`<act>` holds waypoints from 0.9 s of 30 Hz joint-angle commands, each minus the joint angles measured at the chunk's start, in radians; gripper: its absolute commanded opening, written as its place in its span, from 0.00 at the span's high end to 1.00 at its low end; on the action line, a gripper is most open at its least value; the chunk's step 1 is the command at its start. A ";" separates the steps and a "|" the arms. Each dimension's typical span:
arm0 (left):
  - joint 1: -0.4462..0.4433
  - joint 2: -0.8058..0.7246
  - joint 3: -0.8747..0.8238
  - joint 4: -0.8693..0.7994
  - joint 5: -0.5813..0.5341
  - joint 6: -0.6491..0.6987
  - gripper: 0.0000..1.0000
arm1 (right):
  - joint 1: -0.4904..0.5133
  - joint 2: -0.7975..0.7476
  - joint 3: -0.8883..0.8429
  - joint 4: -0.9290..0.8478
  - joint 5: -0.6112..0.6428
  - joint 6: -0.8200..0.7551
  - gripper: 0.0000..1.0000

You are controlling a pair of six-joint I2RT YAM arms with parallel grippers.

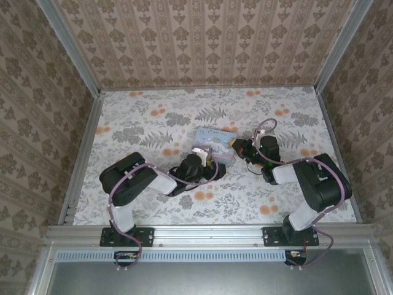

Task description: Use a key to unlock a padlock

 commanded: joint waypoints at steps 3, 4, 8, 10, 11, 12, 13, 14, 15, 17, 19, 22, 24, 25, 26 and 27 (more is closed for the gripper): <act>0.005 0.038 0.001 0.043 0.057 -0.049 0.22 | -0.001 0.023 0.002 0.005 -0.015 0.006 1.00; 0.005 0.034 0.003 0.037 0.056 -0.049 0.22 | 0.000 0.024 0.001 0.007 -0.015 0.007 1.00; -0.001 0.027 0.013 -0.001 0.022 -0.060 0.26 | -0.001 0.031 -0.002 0.019 -0.015 0.013 1.00; 0.001 0.033 0.013 -0.007 0.004 -0.079 0.32 | -0.001 0.034 -0.002 0.022 -0.013 0.013 1.00; 0.001 0.037 0.012 -0.005 -0.001 -0.085 0.35 | 0.000 0.036 -0.002 0.023 -0.014 0.015 1.00; 0.002 0.043 0.010 -0.003 -0.006 -0.096 0.37 | -0.001 0.038 -0.004 0.026 -0.013 0.017 1.00; 0.002 0.047 0.008 -0.002 -0.012 -0.104 0.39 | -0.001 0.039 -0.003 0.027 -0.013 0.017 1.00; 0.003 0.050 0.004 0.003 -0.015 -0.109 0.41 | -0.001 0.039 -0.004 0.029 -0.015 0.018 1.00; 0.004 0.052 0.000 0.009 -0.019 -0.114 0.44 | -0.001 0.039 -0.004 0.030 -0.014 0.019 1.00; 0.008 0.057 -0.007 0.022 -0.022 -0.124 0.49 | -0.001 0.041 -0.004 0.031 -0.014 0.019 1.00; 0.011 0.060 -0.012 0.031 -0.023 -0.131 0.56 | -0.001 0.041 -0.004 0.031 -0.013 0.018 1.00; 0.013 0.061 -0.011 0.032 -0.025 -0.134 0.61 | 0.000 0.044 -0.004 0.032 -0.014 0.018 1.00; 0.014 0.063 -0.011 0.032 -0.026 -0.138 0.65 | -0.001 0.045 -0.004 0.035 -0.016 0.020 1.00; 0.013 0.063 -0.013 0.032 -0.029 -0.139 0.66 | -0.001 0.045 -0.004 0.037 -0.015 0.019 1.00; 0.015 0.063 -0.011 0.031 -0.031 -0.142 0.67 | -0.001 0.045 -0.004 0.037 -0.015 0.020 1.00; 0.015 0.063 -0.011 0.030 -0.030 -0.143 0.70 | 0.000 0.046 -0.004 0.037 -0.015 0.020 1.00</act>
